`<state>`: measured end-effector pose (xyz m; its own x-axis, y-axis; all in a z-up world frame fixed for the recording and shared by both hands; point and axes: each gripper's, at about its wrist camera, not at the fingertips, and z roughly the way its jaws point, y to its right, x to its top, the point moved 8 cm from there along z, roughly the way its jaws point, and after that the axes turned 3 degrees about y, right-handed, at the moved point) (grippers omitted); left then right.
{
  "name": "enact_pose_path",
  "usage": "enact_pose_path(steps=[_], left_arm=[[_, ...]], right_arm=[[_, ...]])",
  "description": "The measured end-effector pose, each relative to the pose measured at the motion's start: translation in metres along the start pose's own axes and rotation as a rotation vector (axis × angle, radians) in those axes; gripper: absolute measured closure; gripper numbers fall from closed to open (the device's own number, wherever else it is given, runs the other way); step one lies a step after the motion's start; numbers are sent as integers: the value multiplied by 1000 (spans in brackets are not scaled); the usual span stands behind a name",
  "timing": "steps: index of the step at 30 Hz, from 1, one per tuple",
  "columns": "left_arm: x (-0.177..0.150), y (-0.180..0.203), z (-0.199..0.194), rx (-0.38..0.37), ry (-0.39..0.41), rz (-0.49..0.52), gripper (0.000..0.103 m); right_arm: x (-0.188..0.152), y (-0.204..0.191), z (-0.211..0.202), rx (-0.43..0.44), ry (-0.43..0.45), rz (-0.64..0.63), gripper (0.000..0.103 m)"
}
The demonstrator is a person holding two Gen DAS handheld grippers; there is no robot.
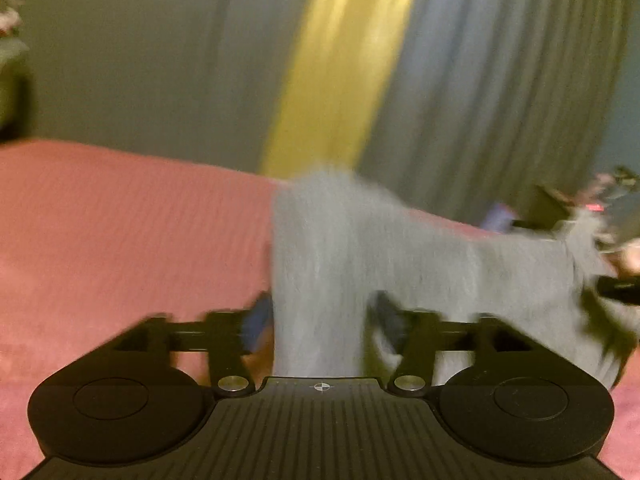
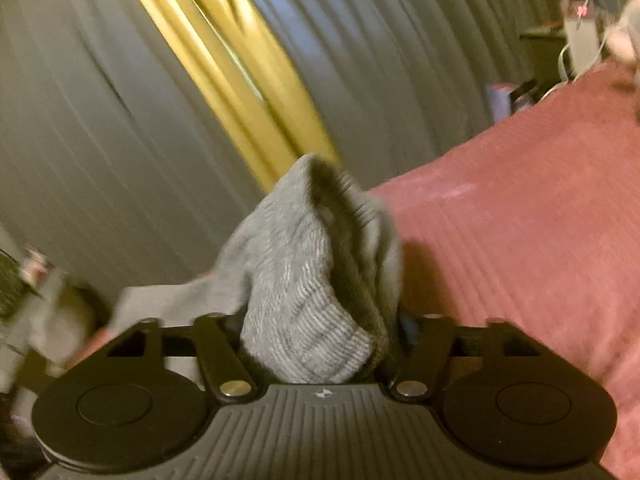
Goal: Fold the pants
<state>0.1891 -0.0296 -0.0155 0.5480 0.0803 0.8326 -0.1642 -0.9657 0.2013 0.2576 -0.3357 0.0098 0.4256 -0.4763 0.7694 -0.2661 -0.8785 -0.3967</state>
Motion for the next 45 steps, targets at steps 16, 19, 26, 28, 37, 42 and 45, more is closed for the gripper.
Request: enact_pose_path(steps=[16, 19, 26, 28, 37, 42, 45], left_arm=[[-89, 81, -6, -44, -84, 582, 7], [-85, 74, -23, -18, -63, 536, 6], [-89, 39, -32, 32, -172, 294, 4], [-88, 35, -40, 29, -171, 242, 3], [-124, 30, -53, 159, -310, 234, 3], [-138, 14, -56, 177, -379, 40, 3], [-143, 18, -60, 208, -369, 91, 3]], right_arm=[[-87, 25, -7, -136, -214, -133, 4], [-86, 28, -26, -124, -208, -153, 4], [-129, 29, -77, -96, -311, -327, 4], [-135, 37, -81, -115, -342, -283, 4], [-149, 22, -92, -138, -304, -314, 4], [-163, 11, -90, -72, -413, -331, 4], [-163, 11, -93, -56, -399, -274, 4]])
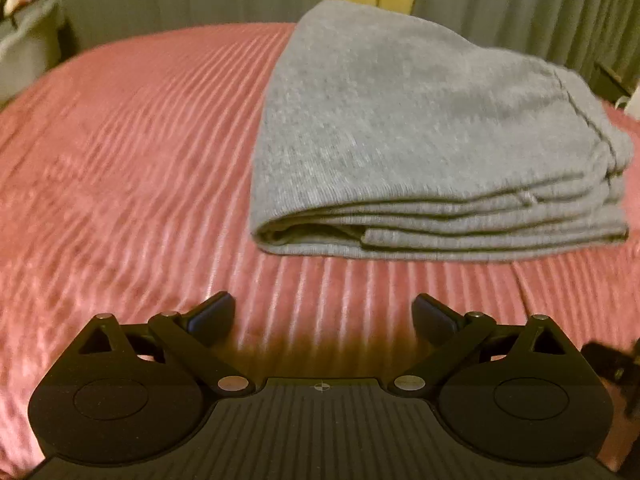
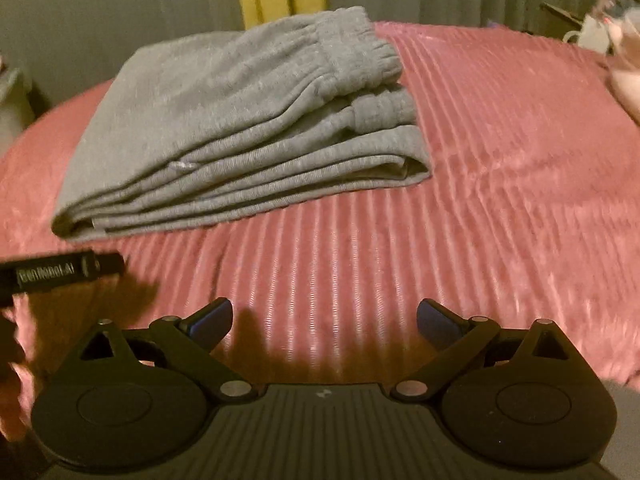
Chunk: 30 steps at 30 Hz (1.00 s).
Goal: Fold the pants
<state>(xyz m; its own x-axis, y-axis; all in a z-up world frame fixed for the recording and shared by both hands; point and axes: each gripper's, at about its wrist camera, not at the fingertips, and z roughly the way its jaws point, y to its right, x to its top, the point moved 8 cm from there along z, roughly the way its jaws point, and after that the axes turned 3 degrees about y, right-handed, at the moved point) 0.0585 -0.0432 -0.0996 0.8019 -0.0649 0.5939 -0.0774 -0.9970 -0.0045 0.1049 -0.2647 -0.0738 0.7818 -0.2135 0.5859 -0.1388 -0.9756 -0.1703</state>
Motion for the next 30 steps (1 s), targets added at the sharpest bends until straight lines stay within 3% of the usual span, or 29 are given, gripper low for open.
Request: enact_pose_path(steps=[11, 20, 30], left_arm=[[-2, 21, -12, 37, 74, 127, 3], [1, 18, -11, 22, 74, 97, 3], [3, 14, -9, 17, 63, 63, 3]], right_arm=[[10, -1, -6, -91, 126, -64, 4], [9, -12, 2, -101, 137, -144, 4], [10, -12, -1, -110, 145, -144, 4]])
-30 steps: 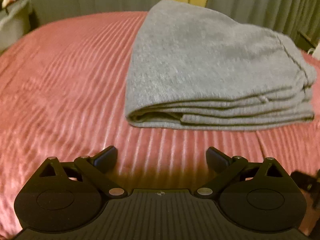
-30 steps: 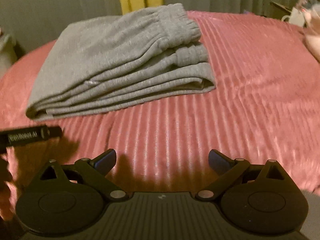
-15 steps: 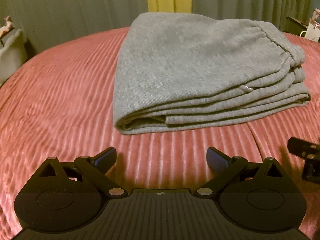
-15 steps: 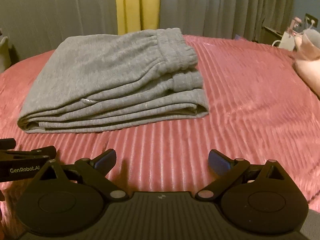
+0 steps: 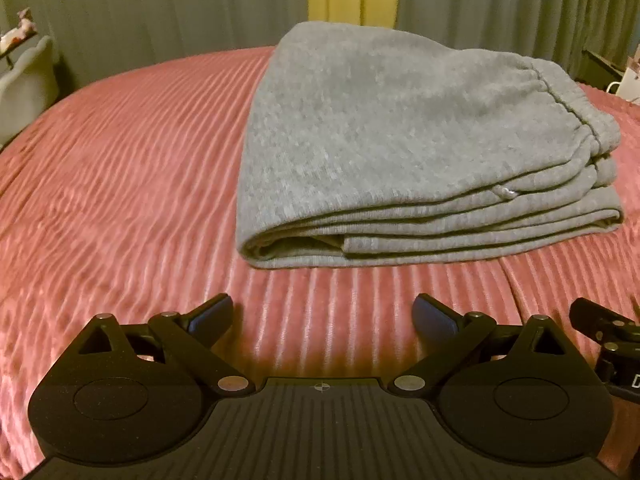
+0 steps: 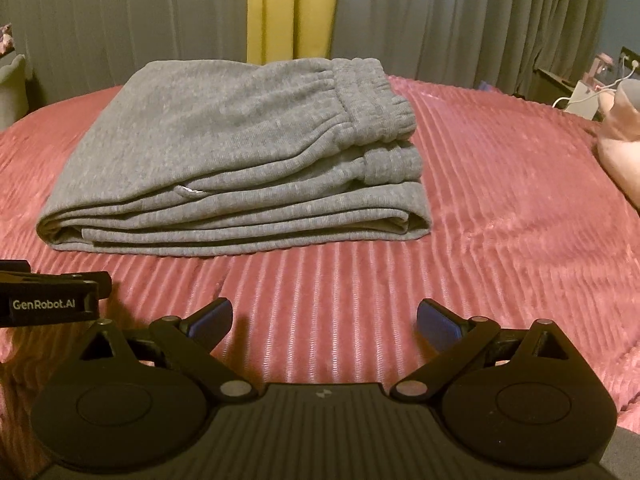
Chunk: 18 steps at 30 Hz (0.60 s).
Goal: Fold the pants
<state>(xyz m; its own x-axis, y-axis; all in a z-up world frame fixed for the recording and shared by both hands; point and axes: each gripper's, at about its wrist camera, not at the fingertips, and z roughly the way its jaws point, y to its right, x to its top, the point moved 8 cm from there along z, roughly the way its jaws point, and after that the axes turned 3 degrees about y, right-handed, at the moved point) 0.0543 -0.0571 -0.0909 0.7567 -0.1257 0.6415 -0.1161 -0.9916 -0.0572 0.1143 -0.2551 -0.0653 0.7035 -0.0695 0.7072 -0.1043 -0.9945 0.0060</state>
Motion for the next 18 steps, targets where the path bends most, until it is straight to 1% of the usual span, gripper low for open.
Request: enact_pose_path(steps=[6, 18], left_arm=[[0, 2, -1, 7, 1, 21, 3], [-1, 1, 3, 14, -11, 26, 3]], right_arm=[[-1, 0, 0, -2, -2, -1, 4], [-1, 1, 0, -5, -4, 12, 4]])
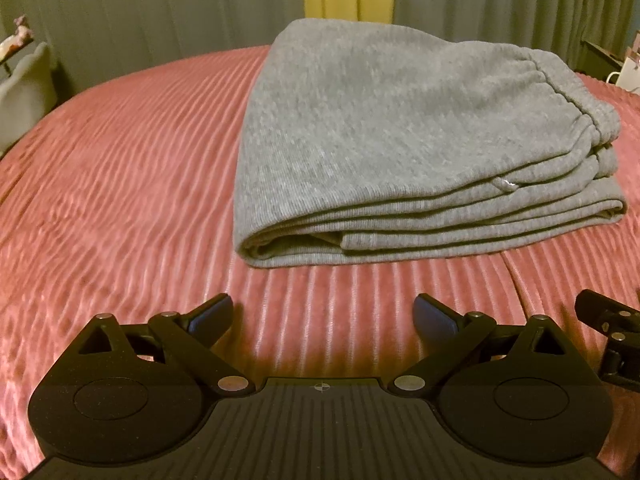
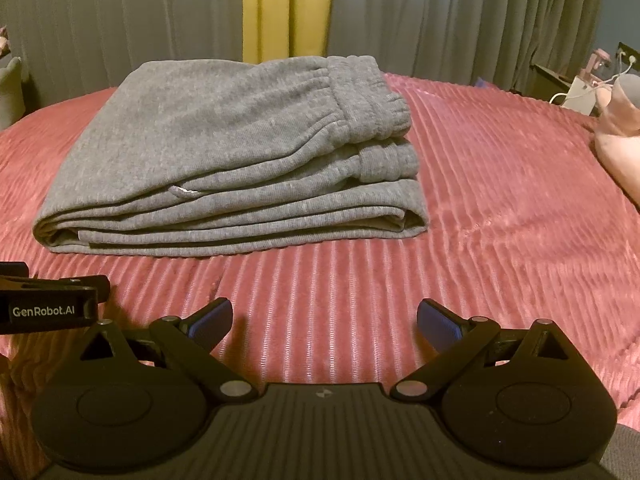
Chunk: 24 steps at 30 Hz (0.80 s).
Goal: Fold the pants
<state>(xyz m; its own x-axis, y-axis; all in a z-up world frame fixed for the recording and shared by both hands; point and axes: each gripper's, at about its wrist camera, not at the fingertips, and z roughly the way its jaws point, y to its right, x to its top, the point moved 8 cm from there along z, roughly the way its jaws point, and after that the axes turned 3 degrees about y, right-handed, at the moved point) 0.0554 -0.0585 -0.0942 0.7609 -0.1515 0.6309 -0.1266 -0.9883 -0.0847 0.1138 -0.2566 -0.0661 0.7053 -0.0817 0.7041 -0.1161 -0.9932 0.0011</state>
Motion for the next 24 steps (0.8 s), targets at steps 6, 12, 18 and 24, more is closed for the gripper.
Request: enact_pose_path(steps=[6, 12, 18, 24], left_arm=[[0, -1, 2, 3, -5, 2, 3], [0, -1, 3, 2, -9, 1, 3], [-1, -1, 4, -10, -20, 8, 3], [0, 0, 4, -15, -27, 16, 3]], right_arm=[[0, 1, 0, 2, -3, 12, 4], [-1, 1, 0, -1, -5, 12, 4], [-2, 1, 1, -3, -12, 13, 4], [-3, 1, 2, -6, -14, 11, 4]])
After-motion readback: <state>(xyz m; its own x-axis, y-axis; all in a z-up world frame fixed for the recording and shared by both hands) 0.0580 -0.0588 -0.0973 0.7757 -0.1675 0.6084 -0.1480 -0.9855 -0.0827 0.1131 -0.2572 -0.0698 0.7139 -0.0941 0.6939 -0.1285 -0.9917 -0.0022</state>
